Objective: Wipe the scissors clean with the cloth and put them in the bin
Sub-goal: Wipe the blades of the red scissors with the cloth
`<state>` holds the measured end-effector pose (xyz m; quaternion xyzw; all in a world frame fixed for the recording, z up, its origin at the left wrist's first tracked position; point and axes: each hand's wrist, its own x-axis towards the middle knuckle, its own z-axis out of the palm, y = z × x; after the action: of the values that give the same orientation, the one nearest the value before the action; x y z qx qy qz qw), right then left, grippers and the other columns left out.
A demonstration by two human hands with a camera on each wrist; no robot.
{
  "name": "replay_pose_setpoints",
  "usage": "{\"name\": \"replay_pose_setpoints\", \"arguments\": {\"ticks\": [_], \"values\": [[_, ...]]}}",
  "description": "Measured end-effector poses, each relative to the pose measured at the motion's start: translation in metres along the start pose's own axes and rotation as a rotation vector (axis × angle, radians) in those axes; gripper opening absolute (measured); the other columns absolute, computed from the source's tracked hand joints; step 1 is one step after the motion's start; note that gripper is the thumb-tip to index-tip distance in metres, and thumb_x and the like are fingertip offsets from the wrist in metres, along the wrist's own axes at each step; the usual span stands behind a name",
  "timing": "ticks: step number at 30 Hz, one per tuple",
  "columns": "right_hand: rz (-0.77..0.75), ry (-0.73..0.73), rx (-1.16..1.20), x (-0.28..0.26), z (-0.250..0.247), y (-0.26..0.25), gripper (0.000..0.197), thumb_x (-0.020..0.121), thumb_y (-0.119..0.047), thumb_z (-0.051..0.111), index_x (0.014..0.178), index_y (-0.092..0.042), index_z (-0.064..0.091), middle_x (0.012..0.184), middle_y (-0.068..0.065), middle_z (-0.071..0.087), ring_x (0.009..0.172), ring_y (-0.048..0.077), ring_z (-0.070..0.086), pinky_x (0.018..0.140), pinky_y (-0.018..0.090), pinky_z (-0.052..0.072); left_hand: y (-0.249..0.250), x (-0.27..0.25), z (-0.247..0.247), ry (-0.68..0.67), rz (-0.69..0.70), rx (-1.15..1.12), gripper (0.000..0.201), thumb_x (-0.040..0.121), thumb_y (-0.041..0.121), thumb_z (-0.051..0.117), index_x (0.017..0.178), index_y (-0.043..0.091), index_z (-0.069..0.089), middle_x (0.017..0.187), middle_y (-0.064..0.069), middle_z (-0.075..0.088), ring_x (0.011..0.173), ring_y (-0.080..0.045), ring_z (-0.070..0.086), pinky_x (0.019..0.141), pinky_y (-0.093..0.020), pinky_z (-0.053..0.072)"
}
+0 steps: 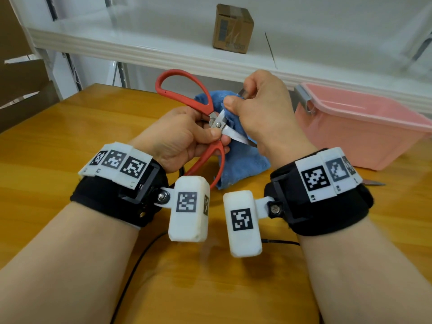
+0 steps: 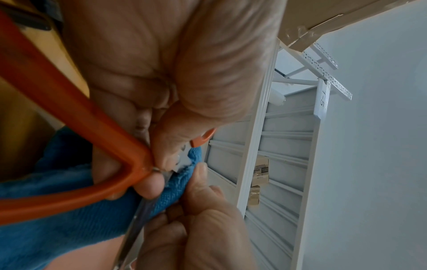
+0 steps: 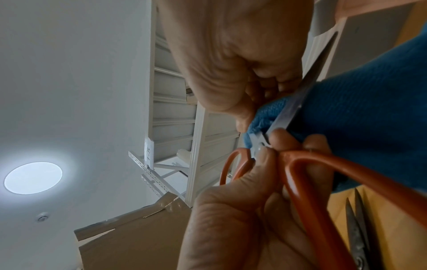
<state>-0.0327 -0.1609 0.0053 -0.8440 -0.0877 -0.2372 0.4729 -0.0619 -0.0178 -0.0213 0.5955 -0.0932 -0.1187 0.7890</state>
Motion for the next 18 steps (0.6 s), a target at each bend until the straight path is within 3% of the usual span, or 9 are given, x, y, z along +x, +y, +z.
{"name": "replay_pose_setpoints", "arguments": {"ticks": [3,6,8,12,18], "values": [[-0.008,-0.006,-0.008,0.0004,0.0009,0.0017,0.033,0.084,-0.015,0.069,0.073,-0.023,0.039,0.072,-0.005,0.046,0.065,0.012,0.044,0.064,0.027,0.043,0.0007,0.0,-0.0008,0.01,-0.001,-0.001,0.032,0.092,-0.013,0.044,0.122,-0.007,0.054,0.098,-0.019,0.063,0.078,-0.021,0.069,0.076,-0.038,0.061],[-0.031,-0.095,-0.022,-0.0023,0.0,-0.0006,0.032,0.086,-0.019,0.073,0.088,-0.02,0.041,0.074,-0.006,0.046,0.062,0.008,0.043,0.056,0.019,0.041,0.0014,-0.0009,-0.002,0.016,-0.001,-0.018,0.03,0.093,-0.013,0.043,0.119,-0.005,0.056,0.096,-0.017,0.065,0.076,-0.02,0.069,0.073,-0.035,0.061],[-0.047,-0.147,-0.041,-0.0046,-0.0001,-0.0017,0.037,0.085,-0.019,0.075,0.095,-0.019,0.04,0.076,-0.006,0.046,0.062,0.006,0.044,0.055,0.018,0.04,0.0014,-0.0012,-0.0016,0.002,0.002,-0.015,0.03,0.093,-0.013,0.043,0.116,-0.003,0.059,0.092,-0.014,0.067,0.075,-0.019,0.07,0.074,-0.035,0.061],[-0.053,-0.082,-0.061,-0.0032,-0.0006,-0.0003,0.032,0.09,-0.019,0.069,0.097,-0.019,0.038,0.077,-0.005,0.046,0.066,0.008,0.044,0.06,0.021,0.038,0.0001,-0.0005,-0.0004,0.001,0.001,0.02,0.033,0.092,-0.013,0.044,0.122,-0.005,0.055,0.095,-0.016,0.066,0.078,-0.02,0.07,0.079,-0.039,0.06],[-0.035,-0.008,-0.07,-0.0004,-0.0023,0.0043,0.027,0.093,-0.022,0.065,0.099,-0.018,0.039,0.074,-0.003,0.047,0.063,0.009,0.044,0.057,0.02,0.035,0.001,-0.0005,0.0025,0.001,-0.016,0.031,0.034,0.092,-0.013,0.045,0.125,-0.009,0.052,0.097,-0.017,0.064,0.078,-0.02,0.07,0.08,-0.041,0.06]]}}
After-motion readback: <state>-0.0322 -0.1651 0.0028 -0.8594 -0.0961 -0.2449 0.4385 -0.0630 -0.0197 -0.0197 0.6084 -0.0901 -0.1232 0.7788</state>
